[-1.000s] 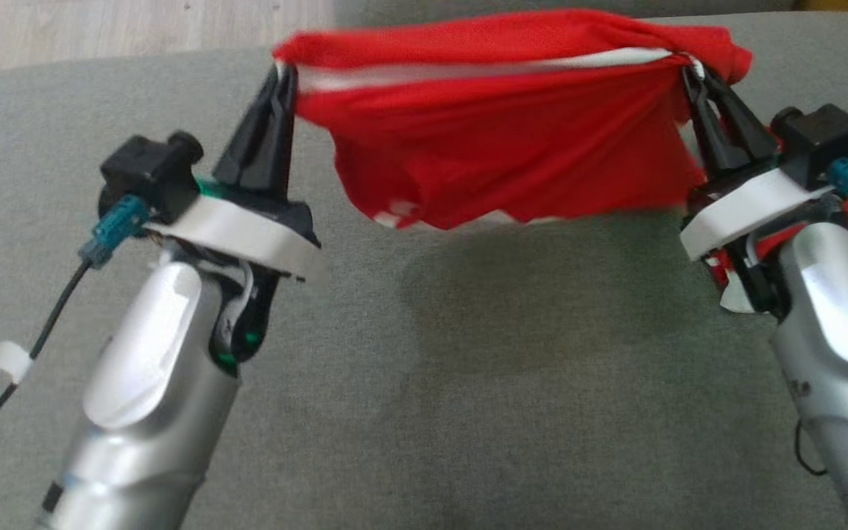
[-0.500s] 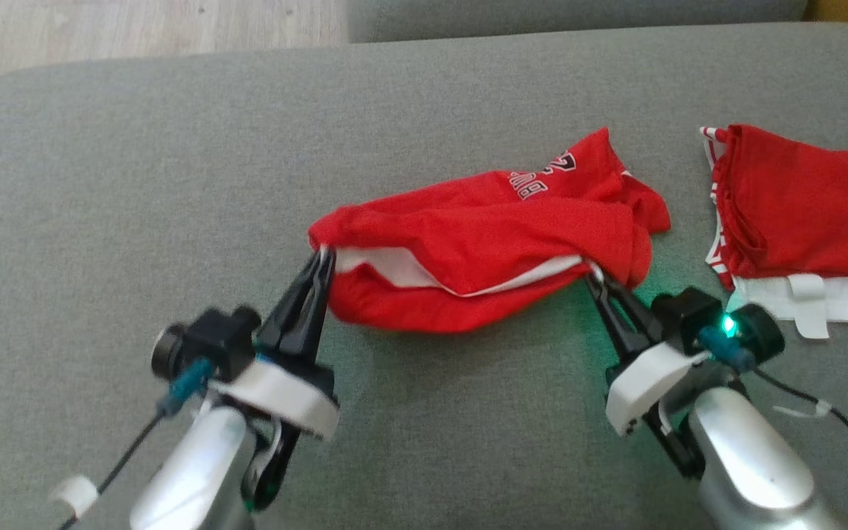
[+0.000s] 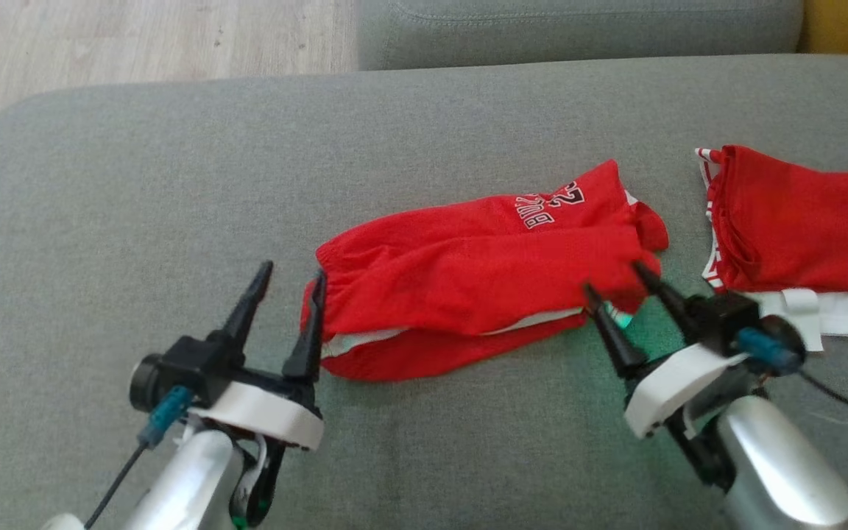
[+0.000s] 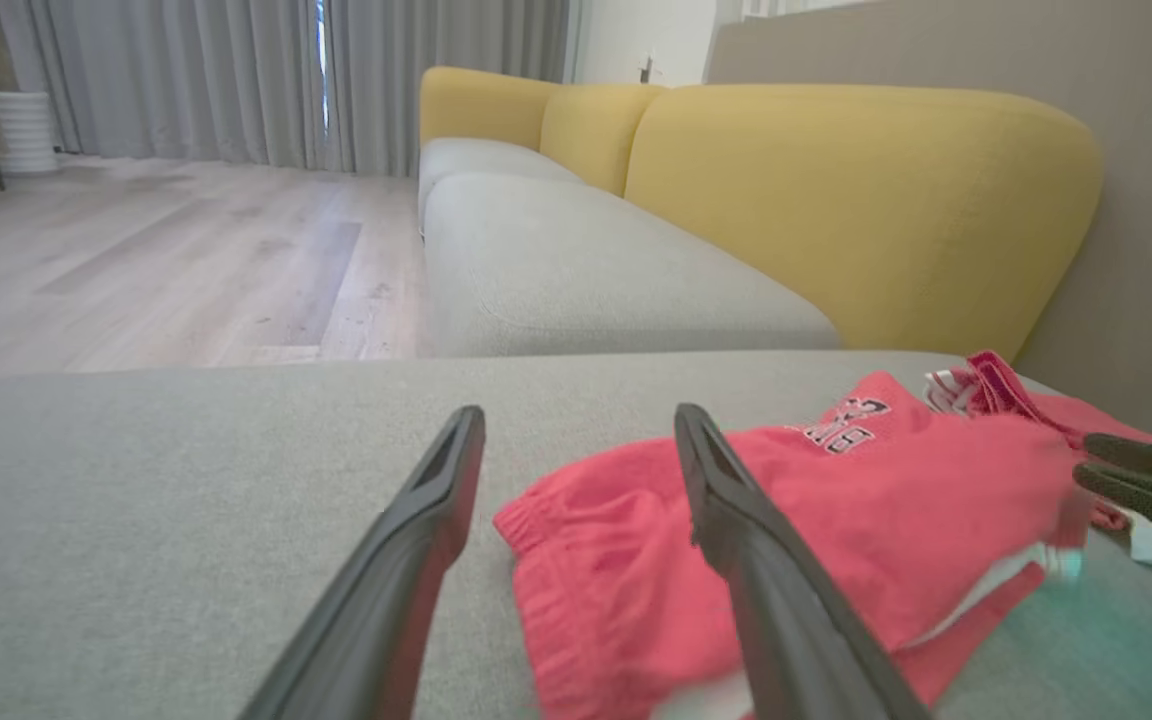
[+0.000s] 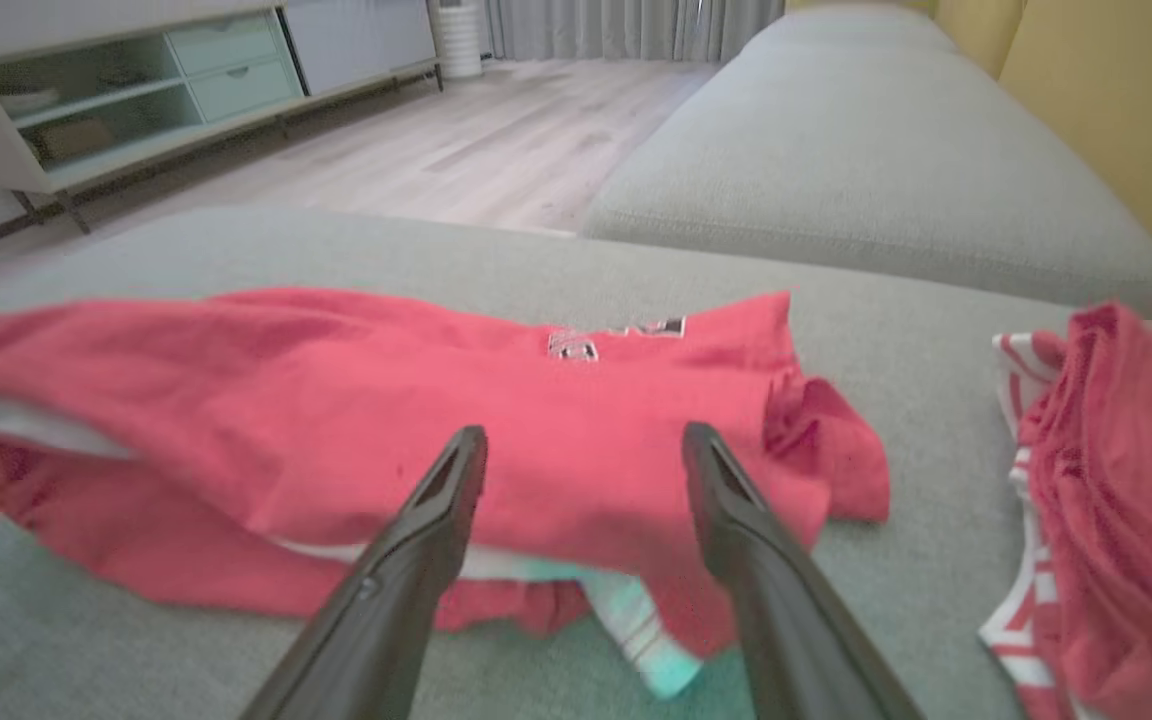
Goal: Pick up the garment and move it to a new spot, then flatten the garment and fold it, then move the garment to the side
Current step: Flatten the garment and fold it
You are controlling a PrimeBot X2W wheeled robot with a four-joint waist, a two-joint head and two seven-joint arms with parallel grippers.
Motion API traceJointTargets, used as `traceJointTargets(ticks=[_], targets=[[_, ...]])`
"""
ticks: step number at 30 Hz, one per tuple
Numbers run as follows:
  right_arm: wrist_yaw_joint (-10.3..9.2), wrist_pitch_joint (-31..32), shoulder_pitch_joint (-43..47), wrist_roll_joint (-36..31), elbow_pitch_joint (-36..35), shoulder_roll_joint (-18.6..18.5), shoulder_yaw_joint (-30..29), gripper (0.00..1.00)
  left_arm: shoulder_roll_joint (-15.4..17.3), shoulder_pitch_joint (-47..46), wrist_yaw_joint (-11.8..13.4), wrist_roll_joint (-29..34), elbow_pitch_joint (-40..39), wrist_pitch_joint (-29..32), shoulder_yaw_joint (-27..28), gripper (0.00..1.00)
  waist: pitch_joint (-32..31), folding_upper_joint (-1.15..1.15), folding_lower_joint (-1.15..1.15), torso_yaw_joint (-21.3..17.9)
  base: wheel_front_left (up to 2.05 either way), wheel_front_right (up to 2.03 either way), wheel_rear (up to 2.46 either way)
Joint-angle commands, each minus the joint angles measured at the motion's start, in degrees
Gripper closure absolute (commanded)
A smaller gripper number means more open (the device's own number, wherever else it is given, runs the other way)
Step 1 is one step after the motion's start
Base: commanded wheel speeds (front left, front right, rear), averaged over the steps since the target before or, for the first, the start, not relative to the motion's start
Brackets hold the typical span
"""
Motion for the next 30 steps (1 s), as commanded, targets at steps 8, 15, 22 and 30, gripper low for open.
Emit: traceJointTargets(ticks=[8,15,22,30], targets=[[0.37,-0.5,4.6,2.9,-11.2,-0.2,-6.2,0.00,-1.0,1.3,2.9,0.2,-9.2,-1.6,6.3,0.00,-0.6,0.00,0.00,-0.3,0.00,0.00,0.00],[0.37,0.9,7.3,3.6,-12.9,4.0,-11.4,0.00,-3.6,4.1,2.7,1.6,-12.3,-1.6,8.0,0.00,0.8,0.00,0.00,-0.2,0.00,0.00,0.00],[0.37,5.2,3.7,6.8,-9.2,4.7,-12.1,0.00,-4.5,3.3,1.5,2.8,-11.8,-1.6,8.3,0.00,2.1,0.00,0.00,0.7,0.00,0.00,0.00],[0.37,8.6,-2.2,10.3,-3.2,3.7,-9.7,0.00,-5.3,2.5,0.4,3.7,-10.5,-1.6,8.7,0.00,3.5,0.00,0.00,1.9,0.00,0.00,0.00]])
